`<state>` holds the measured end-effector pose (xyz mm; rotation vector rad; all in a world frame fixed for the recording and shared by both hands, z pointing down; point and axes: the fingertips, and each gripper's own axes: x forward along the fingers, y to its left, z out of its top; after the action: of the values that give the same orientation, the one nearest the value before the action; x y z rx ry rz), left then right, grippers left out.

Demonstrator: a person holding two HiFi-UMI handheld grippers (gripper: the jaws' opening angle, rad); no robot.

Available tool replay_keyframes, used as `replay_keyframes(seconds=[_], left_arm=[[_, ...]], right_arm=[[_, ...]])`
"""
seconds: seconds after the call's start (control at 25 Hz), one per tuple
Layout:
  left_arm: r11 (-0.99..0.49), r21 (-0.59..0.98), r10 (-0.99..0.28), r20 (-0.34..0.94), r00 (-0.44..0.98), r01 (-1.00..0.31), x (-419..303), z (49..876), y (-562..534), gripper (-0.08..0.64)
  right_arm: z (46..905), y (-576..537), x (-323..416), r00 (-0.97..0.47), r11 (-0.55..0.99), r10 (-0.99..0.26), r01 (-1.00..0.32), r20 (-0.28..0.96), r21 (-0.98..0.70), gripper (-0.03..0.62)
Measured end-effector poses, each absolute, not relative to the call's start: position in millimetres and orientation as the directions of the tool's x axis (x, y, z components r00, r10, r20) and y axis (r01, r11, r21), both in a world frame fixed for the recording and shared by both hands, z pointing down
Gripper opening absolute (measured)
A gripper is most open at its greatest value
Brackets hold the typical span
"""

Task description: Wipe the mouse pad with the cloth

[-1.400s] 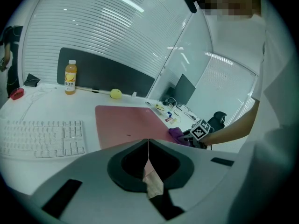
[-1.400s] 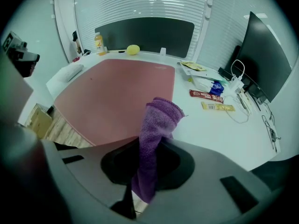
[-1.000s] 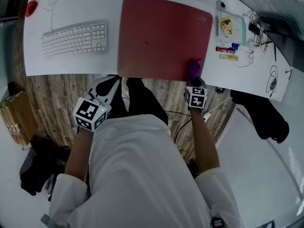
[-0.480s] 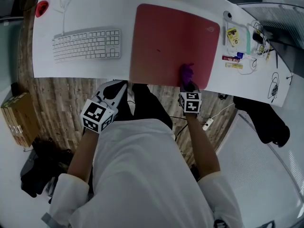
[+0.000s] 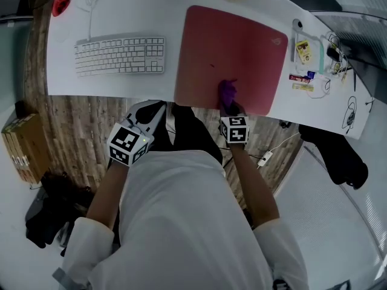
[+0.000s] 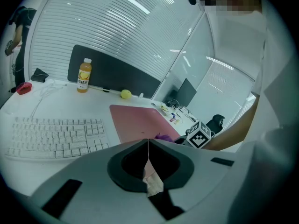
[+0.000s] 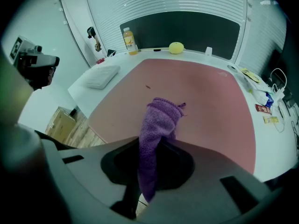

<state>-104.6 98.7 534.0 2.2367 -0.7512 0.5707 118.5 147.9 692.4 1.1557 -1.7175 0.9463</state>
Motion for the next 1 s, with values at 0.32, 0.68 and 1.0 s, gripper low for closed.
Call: replay_keyframes(seconds=[0.32, 0.68, 1.0], left_arm=[[-0.574, 0.481, -0.358, 0.579, 0.732, -0.662, -123, 536, 95, 0.020], [-0.568, 0.484, -0.363, 0.579, 0.730, -0.666, -145, 536, 95, 0.020], [-0.569, 0.484, -0.364, 0.575, 0.732, -0.664, -167, 537, 91, 0.020]], right_arm=[[692, 141, 68, -0.274, 0.338, -0.302, -0.926, 0.913, -0.166, 0.074], [691, 136, 12, -0.325, 0.385, -0.284, -0.900, 0.902, -0.203, 0.074], [690, 131, -38, -0.376, 0.406, -0.266, -0.879, 0.888, -0.250, 0.074]])
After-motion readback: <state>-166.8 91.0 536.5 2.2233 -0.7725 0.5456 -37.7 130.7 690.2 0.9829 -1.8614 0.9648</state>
